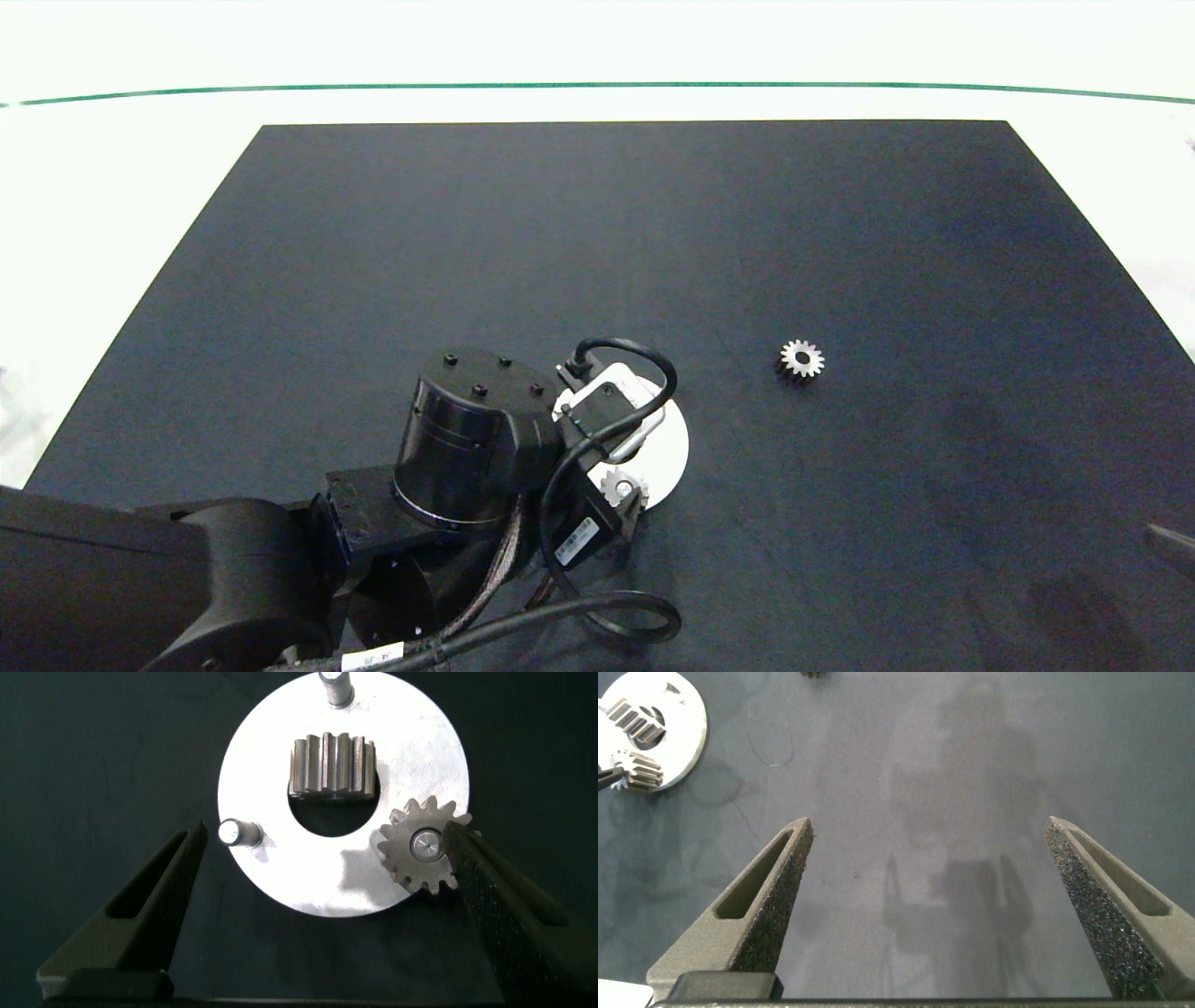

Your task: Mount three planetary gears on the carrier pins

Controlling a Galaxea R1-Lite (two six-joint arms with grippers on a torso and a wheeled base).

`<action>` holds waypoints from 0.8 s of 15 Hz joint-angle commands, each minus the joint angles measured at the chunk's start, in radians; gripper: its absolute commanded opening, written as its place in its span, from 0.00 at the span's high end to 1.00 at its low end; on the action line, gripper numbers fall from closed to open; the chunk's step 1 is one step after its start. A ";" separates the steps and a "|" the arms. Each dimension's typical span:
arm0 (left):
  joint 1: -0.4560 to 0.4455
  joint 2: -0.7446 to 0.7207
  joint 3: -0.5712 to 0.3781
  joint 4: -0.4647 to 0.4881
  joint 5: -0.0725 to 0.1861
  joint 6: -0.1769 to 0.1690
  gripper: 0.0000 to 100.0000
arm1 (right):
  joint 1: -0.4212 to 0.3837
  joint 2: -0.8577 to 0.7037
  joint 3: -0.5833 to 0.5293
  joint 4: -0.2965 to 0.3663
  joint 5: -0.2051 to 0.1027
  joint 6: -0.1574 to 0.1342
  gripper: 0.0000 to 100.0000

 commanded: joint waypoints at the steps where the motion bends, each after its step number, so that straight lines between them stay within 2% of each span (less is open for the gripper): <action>1: -0.008 -0.033 -0.058 0.068 0.002 -0.002 0.00 | 0.000 0.000 0.001 0.001 0.001 0.001 0.00; 2: -0.017 -0.039 -0.078 0.094 0.002 -0.009 0.00 | 0.000 0.000 -0.001 0.001 0.001 0.001 0.00; 4: -0.057 -0.052 -0.145 0.190 0.002 -0.059 0.00 | 0.000 0.000 -0.005 0.001 0.001 0.001 0.00; 5: -0.091 -0.049 -0.173 0.230 0.002 -0.110 0.00 | 0.000 0.000 -0.005 0.001 0.001 0.001 0.00; 6: -0.109 -0.041 -0.183 0.246 0.002 -0.142 0.00 | -0.001 -0.002 -0.005 0.001 0.001 0.001 0.00; 10: -0.100 0.036 -0.188 0.221 0.002 -0.148 0.00 | -0.001 -0.010 -0.005 0.001 0.001 0.001 0.00; 12: -0.094 0.066 -0.194 0.207 0.002 -0.139 0.00 | -0.001 -0.010 -0.005 0.001 0.003 0.002 0.00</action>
